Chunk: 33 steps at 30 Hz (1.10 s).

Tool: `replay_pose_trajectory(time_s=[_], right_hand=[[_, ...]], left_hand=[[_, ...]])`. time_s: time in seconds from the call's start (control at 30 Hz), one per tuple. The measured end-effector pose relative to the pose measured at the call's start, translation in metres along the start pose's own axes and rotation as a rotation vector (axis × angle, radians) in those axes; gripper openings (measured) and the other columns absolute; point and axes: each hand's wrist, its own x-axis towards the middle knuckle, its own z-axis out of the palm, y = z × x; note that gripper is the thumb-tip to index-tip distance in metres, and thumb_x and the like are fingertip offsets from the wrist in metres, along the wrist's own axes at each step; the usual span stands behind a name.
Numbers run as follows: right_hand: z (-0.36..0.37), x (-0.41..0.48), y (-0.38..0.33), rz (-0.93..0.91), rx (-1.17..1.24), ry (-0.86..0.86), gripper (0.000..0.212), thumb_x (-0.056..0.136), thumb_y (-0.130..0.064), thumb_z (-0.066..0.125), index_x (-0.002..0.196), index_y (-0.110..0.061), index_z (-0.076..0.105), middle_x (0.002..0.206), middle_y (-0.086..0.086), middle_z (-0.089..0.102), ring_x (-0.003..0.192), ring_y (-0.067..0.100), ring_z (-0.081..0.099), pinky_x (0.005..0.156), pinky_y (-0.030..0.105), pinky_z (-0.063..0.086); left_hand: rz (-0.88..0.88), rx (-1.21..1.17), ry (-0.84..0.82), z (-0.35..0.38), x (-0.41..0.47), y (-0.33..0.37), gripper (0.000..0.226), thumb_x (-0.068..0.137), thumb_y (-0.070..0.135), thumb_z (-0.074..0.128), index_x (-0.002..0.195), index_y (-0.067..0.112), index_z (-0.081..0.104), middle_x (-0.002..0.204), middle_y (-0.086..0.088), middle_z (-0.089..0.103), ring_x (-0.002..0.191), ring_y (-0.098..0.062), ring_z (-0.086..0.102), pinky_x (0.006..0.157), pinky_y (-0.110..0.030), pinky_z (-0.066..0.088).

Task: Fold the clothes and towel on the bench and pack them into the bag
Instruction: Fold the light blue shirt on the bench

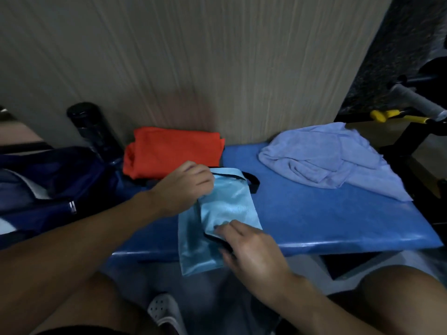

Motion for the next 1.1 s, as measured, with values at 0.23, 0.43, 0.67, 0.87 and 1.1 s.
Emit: replay_pose_trajectory(time_s=[0.23,0.43,0.67,0.87,1.1], right_hand=[[0.037,0.006,-0.016,-0.15,0.056,-0.236,0.038,0.069,-0.04,0.07,0.102,-0.023,0.06,0.09,-0.004,0.06,0.072,0.017,0.061,0.064,0.03,0.052],[0.028,0.015,0.0,0.267,0.102,0.052,0.037,0.087,-0.056,0.052,0.104,-0.026,0.063,0.107,-0.007,0.059,0.1,0.018,0.052,0.082,0.038,0.037],[0.028,0.033,0.024,0.823,0.281,-0.171,0.058,0.09,-0.055,0.056,0.13,-0.016,0.044,0.113,-0.001,0.059,0.114,0.026,0.053,0.099,0.045,0.039],[0.035,0.051,0.028,0.882,0.423,-0.162,0.04,0.089,-0.051,0.058,0.103,-0.013,0.055,0.078,-0.005,0.058,0.088,0.024,0.06,0.094,0.05,0.045],[0.037,0.074,0.04,0.873,0.638,0.037,0.031,0.087,-0.04,0.068,0.09,-0.012,0.057,0.072,0.0,0.058,0.062,0.014,0.051,0.061,0.032,0.045]], left_hand=[[-0.171,0.009,-0.054,0.015,-0.05,0.007,0.025,0.066,-0.001,0.06,0.079,0.018,0.051,0.089,0.0,0.058,0.085,-0.024,0.053,0.073,-0.033,0.03],[-0.327,-0.075,-0.025,0.028,-0.073,0.016,0.03,0.06,-0.004,0.042,0.082,0.017,0.041,0.09,-0.006,0.052,0.084,-0.027,0.049,0.069,-0.037,0.037],[-1.304,-0.943,0.231,0.026,-0.069,0.046,0.026,0.089,0.006,0.058,0.107,0.021,0.046,0.105,0.0,0.053,0.094,-0.011,0.053,0.082,-0.027,0.041],[-1.505,-1.242,0.235,0.018,-0.049,0.058,0.057,0.08,0.021,0.081,0.124,0.02,0.044,0.11,0.003,0.065,0.096,-0.01,0.067,0.083,-0.032,0.057],[-1.524,-1.297,0.361,0.016,-0.038,0.062,0.051,0.077,0.009,0.075,0.121,0.019,0.052,0.111,-0.002,0.069,0.097,-0.016,0.069,0.086,-0.042,0.059]])
